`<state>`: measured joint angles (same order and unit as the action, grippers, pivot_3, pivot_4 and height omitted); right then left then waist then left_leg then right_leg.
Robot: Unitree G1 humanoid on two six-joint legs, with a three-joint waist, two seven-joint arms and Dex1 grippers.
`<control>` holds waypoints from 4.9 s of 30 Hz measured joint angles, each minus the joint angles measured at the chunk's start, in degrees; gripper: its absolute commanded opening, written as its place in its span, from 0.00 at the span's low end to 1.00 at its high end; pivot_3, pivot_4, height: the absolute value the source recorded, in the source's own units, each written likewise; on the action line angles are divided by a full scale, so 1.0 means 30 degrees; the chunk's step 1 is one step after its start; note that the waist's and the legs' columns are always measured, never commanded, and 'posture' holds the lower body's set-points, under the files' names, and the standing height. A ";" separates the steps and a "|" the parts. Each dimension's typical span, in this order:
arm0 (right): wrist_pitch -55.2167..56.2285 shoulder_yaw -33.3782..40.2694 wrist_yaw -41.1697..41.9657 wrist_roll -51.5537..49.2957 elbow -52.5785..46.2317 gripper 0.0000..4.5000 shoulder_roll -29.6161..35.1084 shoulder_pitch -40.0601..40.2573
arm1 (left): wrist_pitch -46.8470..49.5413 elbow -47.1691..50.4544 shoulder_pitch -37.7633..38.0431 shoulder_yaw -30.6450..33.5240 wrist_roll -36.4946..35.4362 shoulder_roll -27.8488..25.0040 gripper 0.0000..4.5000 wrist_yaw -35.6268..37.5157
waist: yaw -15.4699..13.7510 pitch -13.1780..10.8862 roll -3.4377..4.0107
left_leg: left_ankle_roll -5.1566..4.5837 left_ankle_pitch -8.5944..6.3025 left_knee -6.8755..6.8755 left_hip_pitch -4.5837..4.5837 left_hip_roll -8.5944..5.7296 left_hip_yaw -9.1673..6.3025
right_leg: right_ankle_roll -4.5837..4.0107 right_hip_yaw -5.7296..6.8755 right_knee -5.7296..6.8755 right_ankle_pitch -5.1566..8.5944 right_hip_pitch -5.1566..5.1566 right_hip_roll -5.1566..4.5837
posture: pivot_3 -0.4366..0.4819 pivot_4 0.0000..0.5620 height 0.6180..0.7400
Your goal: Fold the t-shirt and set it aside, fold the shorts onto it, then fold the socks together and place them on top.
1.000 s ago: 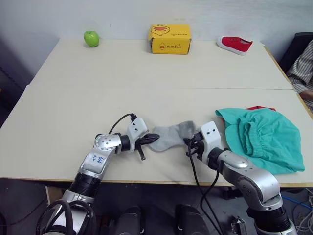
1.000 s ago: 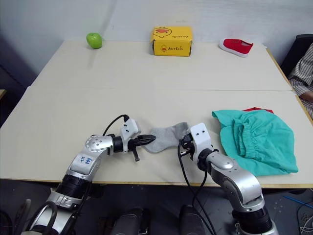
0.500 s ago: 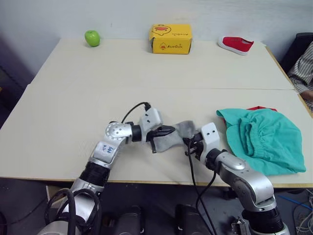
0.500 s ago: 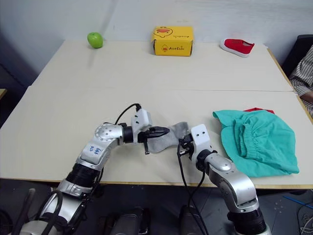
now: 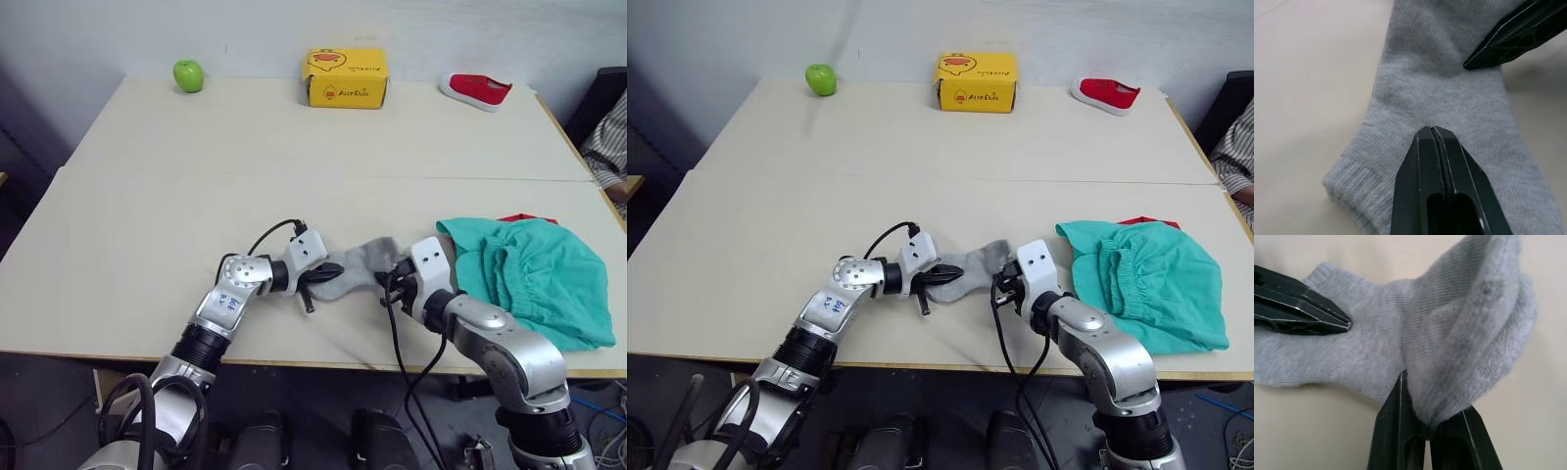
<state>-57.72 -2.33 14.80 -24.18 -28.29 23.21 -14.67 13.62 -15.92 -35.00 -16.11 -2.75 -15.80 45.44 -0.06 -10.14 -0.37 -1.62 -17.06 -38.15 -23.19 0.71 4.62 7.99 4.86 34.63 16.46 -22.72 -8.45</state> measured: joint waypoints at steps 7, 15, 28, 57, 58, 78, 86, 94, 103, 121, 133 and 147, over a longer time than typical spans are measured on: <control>-0.3668 -0.0425 0.0133 -0.0809 -0.1870 0.00 0.0190 -0.3064 | 0.1204 0.0847 0.0095 -0.0121 0.0223 -0.0306 0.00 -0.0145 | 0.0039 0.0002 0.0003 | 0.0002 -0.0001 0.0000 0.0003 0.0004 -0.0007 | -0.0001 0.0003 0.0009 0.0000 -0.0001 -0.0001 | 0.48 0.27 1.00; -0.4980 -0.2982 0.0249 -0.0659 -0.1997 0.00 0.0102 -0.5240 | 0.2758 0.1903 0.0350 -0.0172 0.0227 -0.0638 0.00 -0.0412 | 0.0126 0.0005 0.0005 | 0.0005 0.0000 0.0003 0.0008 0.0006 -0.0005 | -0.0002 0.0001 0.0011 0.0001 -0.0003 0.0003 | 0.48 0.27 1.00; -0.0513 -0.5369 0.0392 0.1713 0.1440 0.00 -0.1844 -0.4993 | 0.2789 0.3312 0.2150 0.1280 -0.0857 -0.1262 0.00 -0.0209 | 0.0397 0.0019 -0.0013 | 0.0034 0.0015 0.0018 0.0024 0.0018 0.0002 | -0.0006 -0.0001 0.0029 0.0003 -0.0005 0.0013 | 0.48 0.27 1.00; 0.8807 -0.6785 0.8857 0.3434 0.5242 0.51 -0.0325 -0.4083 | 0.3327 0.4464 0.3663 0.8525 -0.7473 -0.5339 0.00 0.2541 | 0.0454 -0.0029 -0.0060 | 0.0039 -0.0024 0.0023 -0.0009 0.0000 -0.0003 | -0.0007 0.0014 0.0007 0.0003 -0.0032 -0.0019 | 0.48 0.27 1.00; 0.8979 -0.6776 0.9055 0.3425 0.5240 0.51 -0.0320 -0.3923 | 0.3639 0.4794 0.3216 0.8567 -0.7971 -0.5263 0.00 0.2660 | 0.0480 -0.0029 -0.0059 | 0.0043 -0.0025 0.0024 -0.0009 0.0000 -0.0003 | -0.0007 0.0013 0.0012 0.0003 -0.0030 -0.0018 | 0.48 0.27 1.00; 1.2063 -0.2368 1.1537 0.0821 0.5839 0.01 -0.0098 -0.2494 | 0.0785 0.1036 0.0361 0.4170 -0.4479 -0.1940 0.00 0.0709 | 0.0094 -0.0042 -0.0079 | 0.0056 0.0002 -0.0007 0.0015 0.0020 0.0074 | 0.0018 0.0070 -0.0006 -0.0011 -0.0024 0.0005 | 0.48 0.27 1.00; 1.6575 -0.3574 1.0507 0.3801 1.3061 0.01 -0.3320 -0.5382 | 0.0450 -0.0187 0.0137 0.3481 -0.3395 -0.1724 0.00 0.0555 | 0.0126 -0.0042 -0.0076 | 0.0064 0.0010 -0.0008 0.0015 0.0009 0.0093 | 0.0015 0.0086 0.0020 -0.0009 -0.0034 0.0003 | 0.48 0.27 1.00; 1.8619 -0.4534 1.2352 0.4660 1.2954 0.01 -0.2318 -0.3402 | 0.1128 -0.0038 0.0836 0.3461 -0.2928 -0.1886 0.00 0.0178 | 0.0085 -0.0041 -0.0077 | 0.0049 0.0000 -0.0013 0.0025 0.0004 0.0114 | 0.0016 0.0087 0.0023 -0.0009 -0.0024 -0.0013 | 0.48 0.27 1.00; 1.6727 -0.2829 1.3683 0.2220 1.1458 0.01 -0.1545 -0.3316 | 0.0450 0.0793 0.2091 0.3478 -0.2813 -0.2502 0.00 0.0591 | 0.0221 -0.0041 -0.0076 | 0.0084 0.0019 -0.0016 0.0073 0.0054 0.0127 | 0.0025 0.0080 0.0060 -0.0017 -0.0027 -0.0012 | 0.48 0.27 1.00; 1.0838 -0.0151 1.4071 -0.0065 1.5377 0.45 -0.0397 -0.5977 | -0.0184 0.0962 0.2199 0.3157 -0.2674 -0.2493 0.00 0.0606 | 0.0095 -0.0041 -0.0074 | 0.0051 -0.0001 -0.0019 0.0062 0.0037 0.0140 | 0.0008 0.0080 0.0052 -0.0020 -0.0028 -0.0042 | 0.48 0.27 1.00; -0.4549 0.1500 1.1667 -0.5065 1.3293 1.00 -0.0112 -0.7727 | -0.1159 0.0829 0.2490 0.3231 -0.2642 -0.2692 0.00 0.0898 | 0.0217 -0.0039 -0.0065 | 0.0073 -0.0026 -0.0001 0.0039 0.0067 0.0158 | -0.0010 0.0075 0.0053 -0.0024 -0.0100 -0.0043 | 0.48 0.27 1.00; -0.6146 0.3922 0.6008 -0.4866 1.5591 0.15 -0.4631 -0.9927 | -0.1656 0.0987 0.2906 0.3504 -0.2536 -0.2827 0.00 0.0857 | 0.0395 -0.0038 -0.0064 | 0.0042 -0.0027 -0.0006 -0.0011 0.0049 0.0284 | -0.0060 0.0079 0.0152 -0.0057 -0.0241 -0.0054 | 0.48 0.27 1.00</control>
<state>-76.16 9.43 32.83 -38.78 18.48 9.32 -44.45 8.65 -12.96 -26.29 -5.60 -10.36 -24.28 48.01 1.12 -10.25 -0.56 -1.49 -17.14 -38.17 -23.23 0.86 5.47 7.81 5.10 35.09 16.29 -23.45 -8.61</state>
